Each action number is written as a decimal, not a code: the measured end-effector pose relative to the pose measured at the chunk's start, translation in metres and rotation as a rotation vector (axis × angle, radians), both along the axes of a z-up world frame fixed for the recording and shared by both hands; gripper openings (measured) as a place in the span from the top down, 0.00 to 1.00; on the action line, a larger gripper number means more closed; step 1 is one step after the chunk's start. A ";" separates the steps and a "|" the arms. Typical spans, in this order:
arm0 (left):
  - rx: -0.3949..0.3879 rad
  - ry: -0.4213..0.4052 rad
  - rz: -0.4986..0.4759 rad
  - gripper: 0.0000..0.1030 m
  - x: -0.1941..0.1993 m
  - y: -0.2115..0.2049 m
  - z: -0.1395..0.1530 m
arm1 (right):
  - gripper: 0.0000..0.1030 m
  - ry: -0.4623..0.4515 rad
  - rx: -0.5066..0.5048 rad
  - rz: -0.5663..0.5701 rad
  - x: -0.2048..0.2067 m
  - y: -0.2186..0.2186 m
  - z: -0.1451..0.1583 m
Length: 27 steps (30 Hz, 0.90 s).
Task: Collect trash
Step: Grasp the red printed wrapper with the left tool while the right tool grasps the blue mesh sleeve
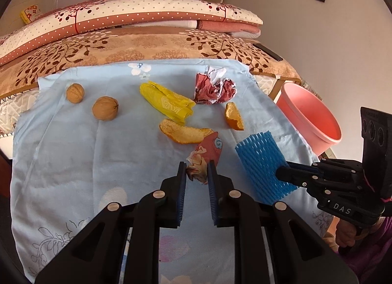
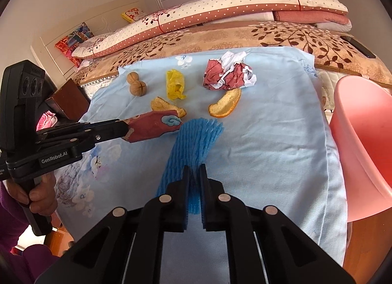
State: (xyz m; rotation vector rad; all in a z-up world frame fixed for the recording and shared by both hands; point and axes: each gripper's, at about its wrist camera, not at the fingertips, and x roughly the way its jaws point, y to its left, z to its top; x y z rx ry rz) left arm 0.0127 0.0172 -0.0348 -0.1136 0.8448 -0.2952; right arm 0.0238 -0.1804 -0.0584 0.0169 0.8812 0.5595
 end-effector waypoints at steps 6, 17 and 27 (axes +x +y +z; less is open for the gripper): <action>-0.015 -0.057 -0.015 0.83 -0.005 -0.015 0.017 | 0.94 -0.051 0.014 -0.047 -0.003 -0.015 0.011; 0.043 -0.043 -0.041 0.61 -0.001 -0.027 0.010 | 0.93 -0.044 0.025 -0.064 -0.003 -0.023 0.011; 0.095 0.024 -0.060 0.57 0.012 -0.033 -0.019 | 0.93 -0.032 0.025 -0.063 -0.001 -0.022 0.009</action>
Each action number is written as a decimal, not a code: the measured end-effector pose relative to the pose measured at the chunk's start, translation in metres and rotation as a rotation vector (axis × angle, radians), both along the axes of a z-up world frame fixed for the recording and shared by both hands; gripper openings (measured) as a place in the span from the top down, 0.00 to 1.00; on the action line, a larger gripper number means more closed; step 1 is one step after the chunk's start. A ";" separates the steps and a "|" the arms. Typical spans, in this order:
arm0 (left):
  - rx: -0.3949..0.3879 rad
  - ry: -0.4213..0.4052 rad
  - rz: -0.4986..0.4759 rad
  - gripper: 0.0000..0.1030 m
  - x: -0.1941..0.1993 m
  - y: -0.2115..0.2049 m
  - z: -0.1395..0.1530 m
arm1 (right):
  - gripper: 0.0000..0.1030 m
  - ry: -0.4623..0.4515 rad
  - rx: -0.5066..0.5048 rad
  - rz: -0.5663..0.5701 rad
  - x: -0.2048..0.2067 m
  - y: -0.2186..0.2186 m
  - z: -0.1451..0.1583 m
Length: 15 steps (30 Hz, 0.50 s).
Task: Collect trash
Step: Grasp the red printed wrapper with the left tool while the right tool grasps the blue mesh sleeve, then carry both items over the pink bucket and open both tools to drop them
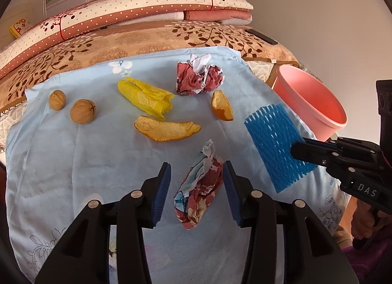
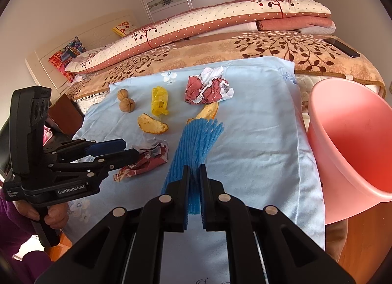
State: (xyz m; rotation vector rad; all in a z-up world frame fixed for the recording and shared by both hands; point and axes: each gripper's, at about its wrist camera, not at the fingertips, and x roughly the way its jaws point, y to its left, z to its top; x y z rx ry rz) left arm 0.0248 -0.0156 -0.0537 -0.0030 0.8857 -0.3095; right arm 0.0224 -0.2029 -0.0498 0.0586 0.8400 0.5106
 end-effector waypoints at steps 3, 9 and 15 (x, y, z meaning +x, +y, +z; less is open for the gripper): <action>0.002 0.027 -0.019 0.57 0.003 -0.004 -0.007 | 0.93 0.001 0.001 -0.003 0.001 0.000 0.000; 0.011 0.049 -0.014 0.58 0.003 -0.008 -0.015 | 0.93 0.006 0.006 -0.009 0.002 -0.003 -0.002; 0.016 0.031 -0.009 0.67 0.000 -0.010 -0.012 | 0.93 0.004 0.010 -0.012 0.002 -0.004 -0.001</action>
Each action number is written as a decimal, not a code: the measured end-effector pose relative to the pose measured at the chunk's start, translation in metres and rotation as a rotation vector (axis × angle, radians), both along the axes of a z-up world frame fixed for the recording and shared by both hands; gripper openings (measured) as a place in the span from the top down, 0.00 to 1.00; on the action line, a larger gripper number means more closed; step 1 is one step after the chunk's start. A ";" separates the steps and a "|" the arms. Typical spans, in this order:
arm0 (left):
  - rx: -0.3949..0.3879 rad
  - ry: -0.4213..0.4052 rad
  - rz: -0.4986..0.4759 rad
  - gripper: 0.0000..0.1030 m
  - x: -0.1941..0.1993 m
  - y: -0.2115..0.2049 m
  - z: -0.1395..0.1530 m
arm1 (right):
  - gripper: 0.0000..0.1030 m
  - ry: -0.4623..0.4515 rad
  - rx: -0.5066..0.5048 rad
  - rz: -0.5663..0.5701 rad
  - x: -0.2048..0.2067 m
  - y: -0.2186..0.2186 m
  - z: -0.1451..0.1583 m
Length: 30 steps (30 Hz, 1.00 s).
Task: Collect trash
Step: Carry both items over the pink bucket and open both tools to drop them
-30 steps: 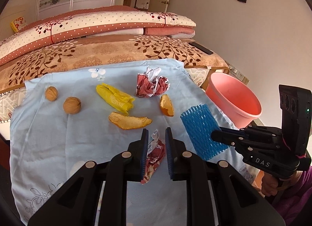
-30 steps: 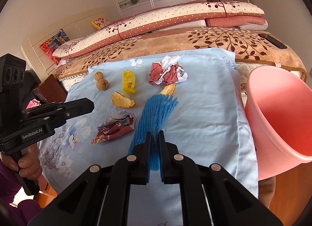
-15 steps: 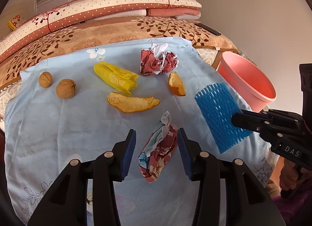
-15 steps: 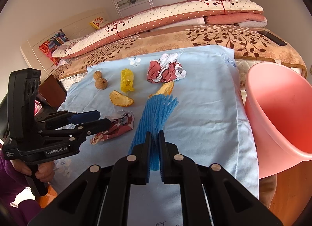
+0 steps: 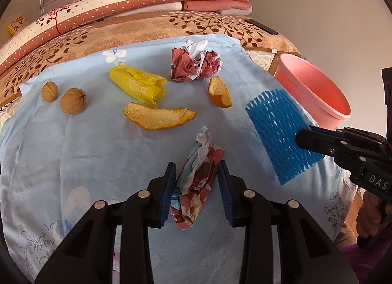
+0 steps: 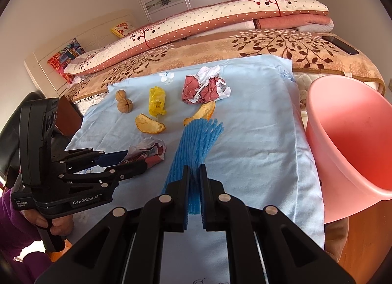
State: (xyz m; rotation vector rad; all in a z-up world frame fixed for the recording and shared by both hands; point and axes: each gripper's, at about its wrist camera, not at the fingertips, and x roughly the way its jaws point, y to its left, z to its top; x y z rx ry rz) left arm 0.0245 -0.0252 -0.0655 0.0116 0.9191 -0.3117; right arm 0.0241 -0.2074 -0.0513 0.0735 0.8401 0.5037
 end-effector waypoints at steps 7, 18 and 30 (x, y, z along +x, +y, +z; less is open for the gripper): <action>-0.022 -0.017 -0.002 0.76 -0.005 -0.006 0.006 | 0.93 -0.014 0.013 -0.008 -0.001 -0.006 0.003; -0.097 -0.121 -0.006 0.88 -0.003 -0.028 0.044 | 0.93 -0.084 0.032 -0.069 -0.004 -0.029 0.019; -0.186 -0.197 -0.090 0.88 0.018 -0.080 0.082 | 0.93 -0.174 0.031 -0.246 0.004 -0.088 0.043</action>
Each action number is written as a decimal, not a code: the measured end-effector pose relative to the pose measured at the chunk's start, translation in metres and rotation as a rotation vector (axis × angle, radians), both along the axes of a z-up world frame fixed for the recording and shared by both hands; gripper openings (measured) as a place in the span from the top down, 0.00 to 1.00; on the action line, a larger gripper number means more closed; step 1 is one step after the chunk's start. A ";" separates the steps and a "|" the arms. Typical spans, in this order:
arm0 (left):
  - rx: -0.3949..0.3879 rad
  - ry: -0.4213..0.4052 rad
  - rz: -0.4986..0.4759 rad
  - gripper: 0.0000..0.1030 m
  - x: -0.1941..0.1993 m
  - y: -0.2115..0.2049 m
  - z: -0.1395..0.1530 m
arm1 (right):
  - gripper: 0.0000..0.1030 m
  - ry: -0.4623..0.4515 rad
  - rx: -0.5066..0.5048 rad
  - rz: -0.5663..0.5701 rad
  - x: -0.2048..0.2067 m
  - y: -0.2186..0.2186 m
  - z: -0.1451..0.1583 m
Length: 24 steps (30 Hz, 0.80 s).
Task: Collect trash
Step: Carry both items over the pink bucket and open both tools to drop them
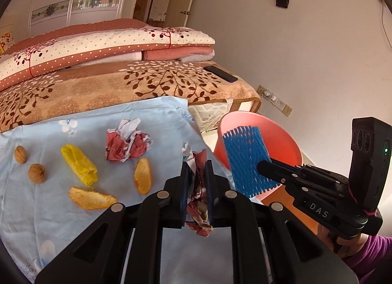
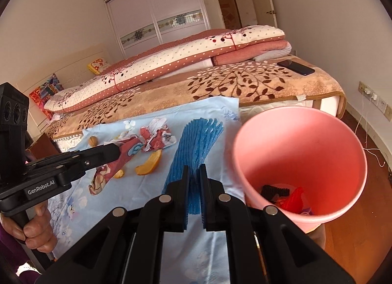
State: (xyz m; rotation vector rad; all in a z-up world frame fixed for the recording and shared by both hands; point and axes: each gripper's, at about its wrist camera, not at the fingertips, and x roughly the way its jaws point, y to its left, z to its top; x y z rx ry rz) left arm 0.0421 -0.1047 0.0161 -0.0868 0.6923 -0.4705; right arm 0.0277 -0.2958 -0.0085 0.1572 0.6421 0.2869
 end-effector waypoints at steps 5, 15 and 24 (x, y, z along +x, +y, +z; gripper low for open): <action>-0.036 -0.021 -0.065 0.88 0.012 -0.036 0.007 | 0.93 -0.010 -0.008 -0.087 0.008 -0.034 0.004; -0.057 -0.018 -0.150 0.88 0.033 -0.102 0.004 | 0.93 -0.002 -0.043 -0.192 0.017 -0.082 -0.004; -0.065 0.004 -0.148 0.80 0.046 -0.137 0.001 | 0.82 -0.006 -0.064 -0.233 0.017 -0.110 -0.008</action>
